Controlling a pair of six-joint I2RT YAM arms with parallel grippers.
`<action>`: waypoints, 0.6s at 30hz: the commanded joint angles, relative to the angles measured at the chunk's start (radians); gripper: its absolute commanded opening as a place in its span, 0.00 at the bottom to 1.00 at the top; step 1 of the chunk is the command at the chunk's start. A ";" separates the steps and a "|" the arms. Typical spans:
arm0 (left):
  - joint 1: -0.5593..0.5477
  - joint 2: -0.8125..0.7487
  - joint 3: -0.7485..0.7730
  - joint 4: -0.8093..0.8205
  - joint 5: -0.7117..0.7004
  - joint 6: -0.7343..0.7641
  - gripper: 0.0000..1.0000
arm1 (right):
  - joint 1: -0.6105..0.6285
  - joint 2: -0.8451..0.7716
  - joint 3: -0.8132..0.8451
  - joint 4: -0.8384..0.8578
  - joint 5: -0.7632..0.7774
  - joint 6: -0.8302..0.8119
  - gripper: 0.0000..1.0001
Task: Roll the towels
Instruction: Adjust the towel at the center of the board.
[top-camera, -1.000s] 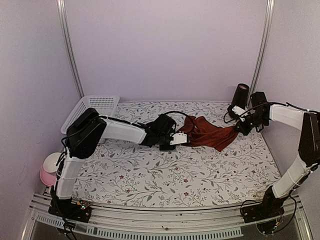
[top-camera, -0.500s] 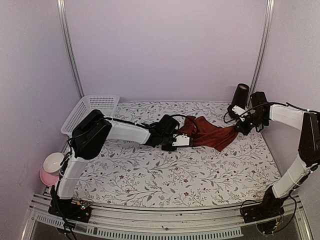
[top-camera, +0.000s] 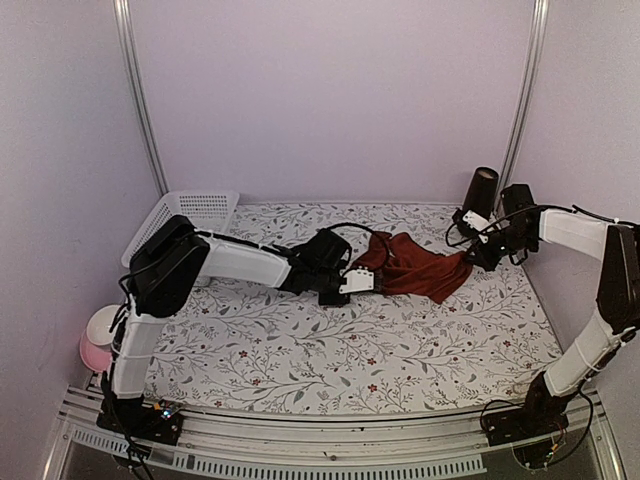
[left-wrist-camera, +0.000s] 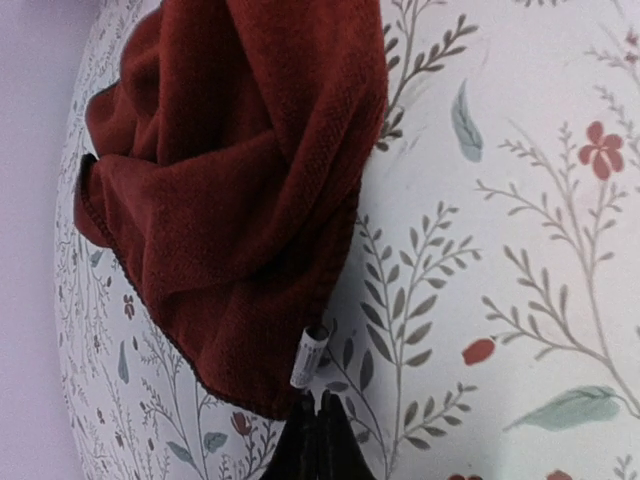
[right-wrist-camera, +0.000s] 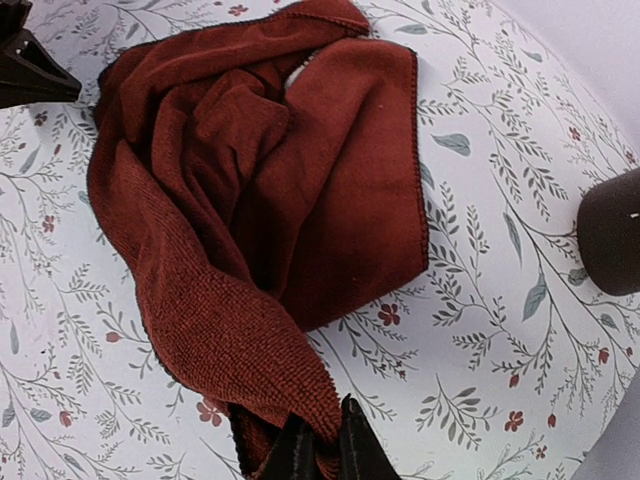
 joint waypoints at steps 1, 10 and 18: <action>0.002 -0.172 -0.101 0.057 0.096 -0.136 0.00 | 0.006 -0.039 -0.010 -0.051 -0.165 -0.057 0.10; -0.032 -0.270 -0.302 0.204 0.071 -0.223 0.19 | 0.035 -0.018 -0.009 -0.030 -0.092 -0.046 0.12; -0.016 -0.082 -0.131 0.086 0.005 -0.100 0.39 | 0.034 -0.023 -0.012 -0.016 -0.073 -0.025 0.12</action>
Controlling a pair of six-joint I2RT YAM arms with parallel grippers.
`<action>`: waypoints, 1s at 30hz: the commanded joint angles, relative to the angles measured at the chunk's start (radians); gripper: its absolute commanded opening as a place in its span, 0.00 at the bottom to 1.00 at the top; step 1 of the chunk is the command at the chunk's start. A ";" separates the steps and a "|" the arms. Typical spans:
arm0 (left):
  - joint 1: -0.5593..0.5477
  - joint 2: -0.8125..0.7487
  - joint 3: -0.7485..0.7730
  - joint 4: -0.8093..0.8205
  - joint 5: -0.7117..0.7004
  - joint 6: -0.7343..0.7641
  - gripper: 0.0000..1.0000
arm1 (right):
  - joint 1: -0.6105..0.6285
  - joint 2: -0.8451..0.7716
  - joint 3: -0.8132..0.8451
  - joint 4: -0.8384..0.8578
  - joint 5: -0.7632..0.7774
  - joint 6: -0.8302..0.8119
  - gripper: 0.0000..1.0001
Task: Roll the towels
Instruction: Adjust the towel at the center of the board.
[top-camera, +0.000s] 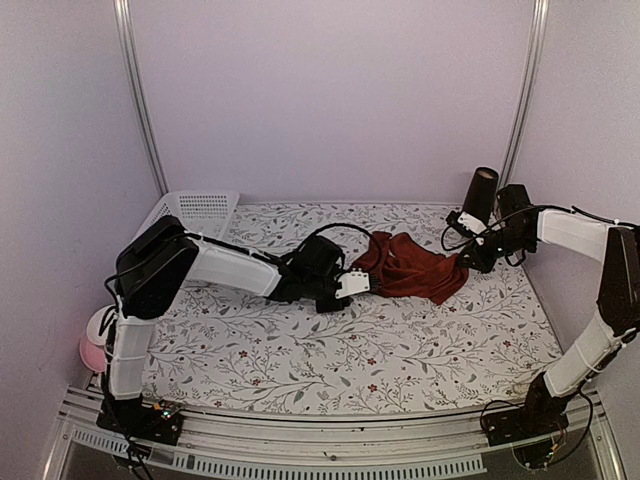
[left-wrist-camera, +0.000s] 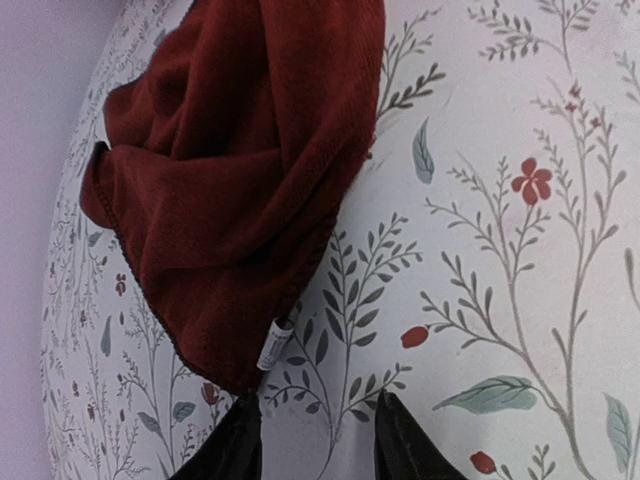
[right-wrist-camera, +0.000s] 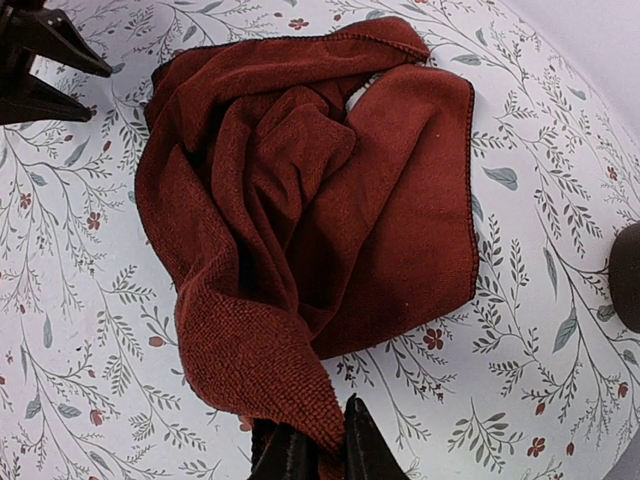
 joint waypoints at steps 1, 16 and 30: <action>0.014 0.076 0.079 -0.047 -0.034 0.066 0.39 | 0.001 -0.009 -0.012 0.018 0.015 0.017 0.12; 0.025 0.219 0.245 -0.112 -0.045 0.133 0.39 | 0.001 -0.007 -0.012 0.018 0.015 0.015 0.12; 0.013 0.164 0.221 -0.198 -0.070 0.084 0.00 | 0.001 -0.014 -0.023 0.068 0.084 0.038 0.12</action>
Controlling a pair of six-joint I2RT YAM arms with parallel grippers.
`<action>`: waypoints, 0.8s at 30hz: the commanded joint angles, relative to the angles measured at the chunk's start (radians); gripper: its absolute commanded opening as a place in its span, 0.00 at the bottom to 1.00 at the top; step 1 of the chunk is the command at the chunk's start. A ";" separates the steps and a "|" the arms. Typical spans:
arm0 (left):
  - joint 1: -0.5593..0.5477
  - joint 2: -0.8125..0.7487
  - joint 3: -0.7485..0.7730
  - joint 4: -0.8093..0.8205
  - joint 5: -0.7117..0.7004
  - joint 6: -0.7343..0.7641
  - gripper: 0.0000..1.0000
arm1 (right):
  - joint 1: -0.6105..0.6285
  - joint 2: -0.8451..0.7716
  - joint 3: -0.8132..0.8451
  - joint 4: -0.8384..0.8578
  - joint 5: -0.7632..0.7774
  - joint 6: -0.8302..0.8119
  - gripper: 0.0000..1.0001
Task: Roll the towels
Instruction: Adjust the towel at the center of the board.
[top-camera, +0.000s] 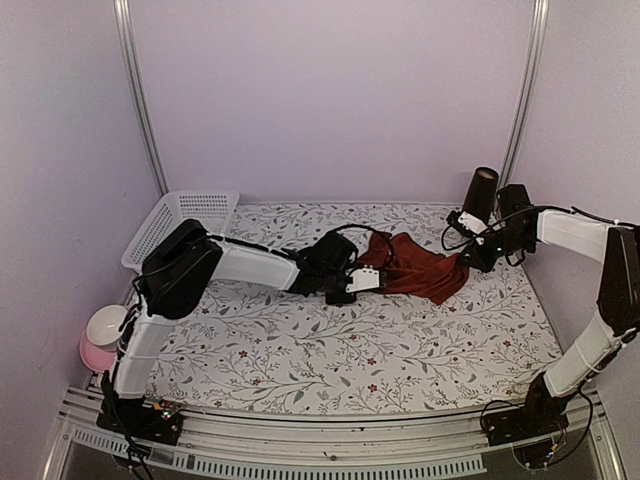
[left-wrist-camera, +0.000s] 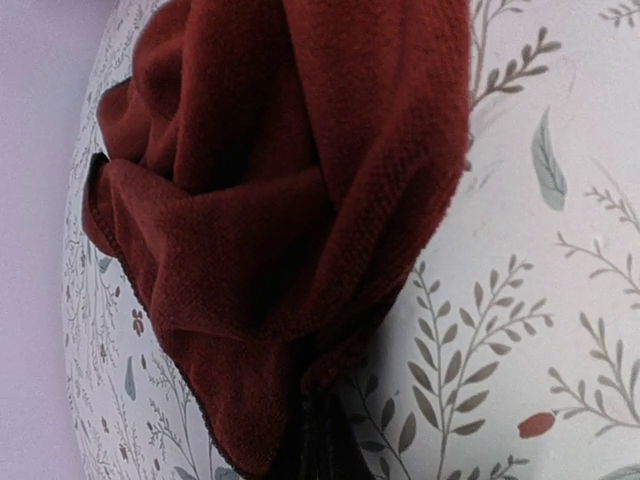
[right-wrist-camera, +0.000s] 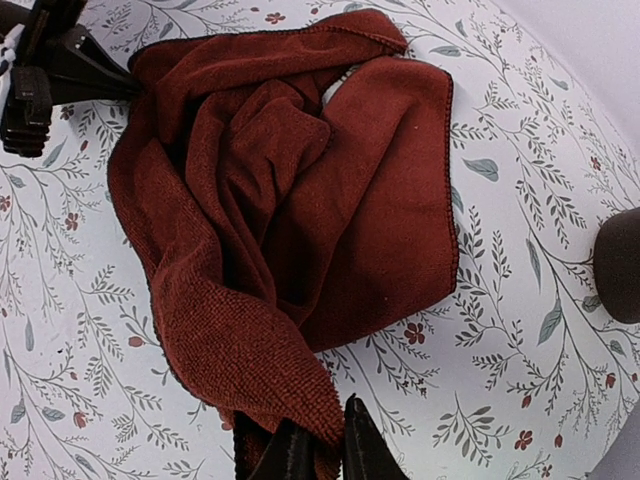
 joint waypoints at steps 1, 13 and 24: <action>-0.012 -0.081 -0.054 -0.132 0.025 -0.060 0.00 | 0.001 -0.018 -0.025 0.062 0.062 0.034 0.12; -0.102 -0.331 -0.154 -0.333 0.109 -0.416 0.00 | 0.067 -0.113 -0.085 0.003 -0.174 -0.121 0.54; -0.099 -0.437 -0.185 -0.349 0.451 -0.635 0.00 | 0.272 -0.295 -0.249 0.055 -0.369 -0.363 0.77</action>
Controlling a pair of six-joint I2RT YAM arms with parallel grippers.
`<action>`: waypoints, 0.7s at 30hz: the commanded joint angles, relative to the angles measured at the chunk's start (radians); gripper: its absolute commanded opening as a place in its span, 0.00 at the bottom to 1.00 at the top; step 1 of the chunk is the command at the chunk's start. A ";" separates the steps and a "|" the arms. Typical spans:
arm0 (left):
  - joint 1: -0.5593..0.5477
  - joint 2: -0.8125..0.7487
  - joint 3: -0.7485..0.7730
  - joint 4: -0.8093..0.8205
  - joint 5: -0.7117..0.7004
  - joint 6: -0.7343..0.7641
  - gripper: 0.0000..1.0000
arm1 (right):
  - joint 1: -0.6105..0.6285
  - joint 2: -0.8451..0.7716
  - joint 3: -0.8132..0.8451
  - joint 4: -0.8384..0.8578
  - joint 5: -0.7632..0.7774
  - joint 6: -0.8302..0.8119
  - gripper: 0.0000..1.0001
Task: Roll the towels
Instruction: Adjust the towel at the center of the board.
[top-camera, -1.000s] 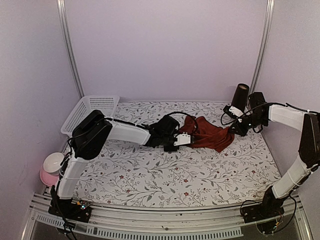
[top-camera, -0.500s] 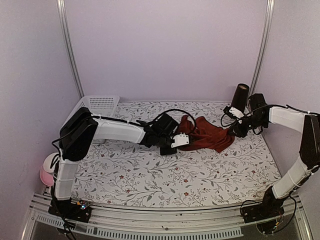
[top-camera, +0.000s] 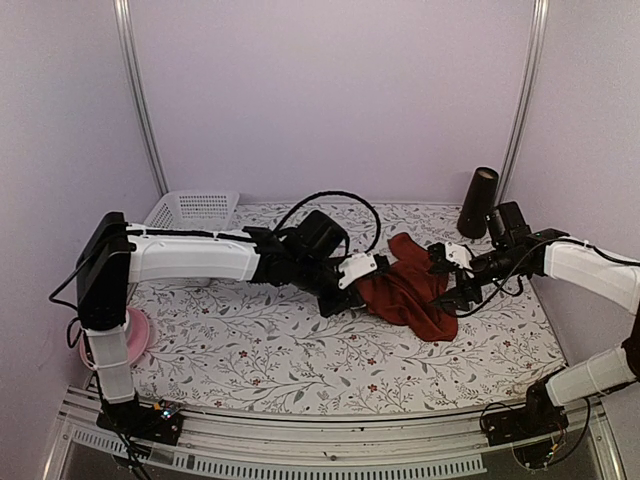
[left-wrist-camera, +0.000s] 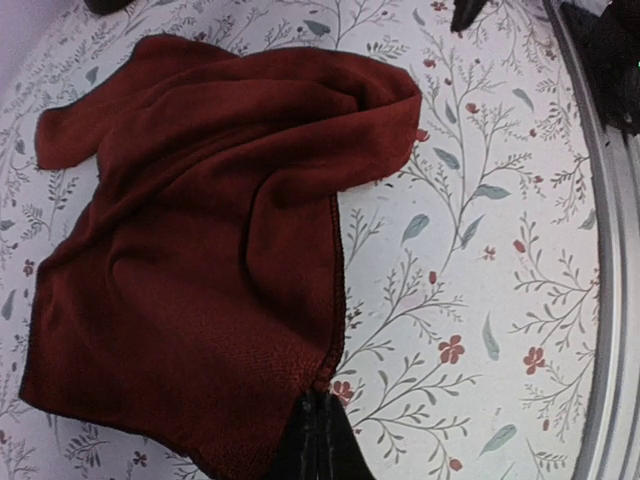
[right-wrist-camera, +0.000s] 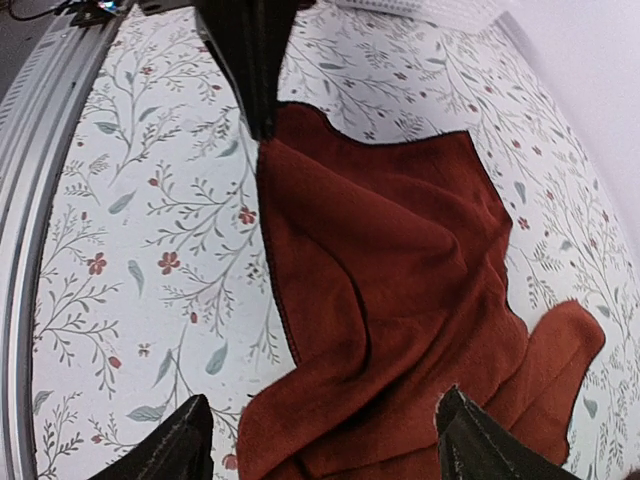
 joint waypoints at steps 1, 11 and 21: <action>0.009 -0.011 -0.002 -0.014 0.179 -0.108 0.00 | 0.079 -0.025 -0.037 0.033 -0.101 -0.109 0.78; 0.049 0.006 -0.012 0.138 0.300 -0.314 0.00 | 0.242 0.081 -0.055 0.223 0.041 0.073 0.78; 0.061 0.014 -0.040 0.233 0.304 -0.422 0.00 | 0.343 0.139 -0.062 0.351 0.232 0.187 0.74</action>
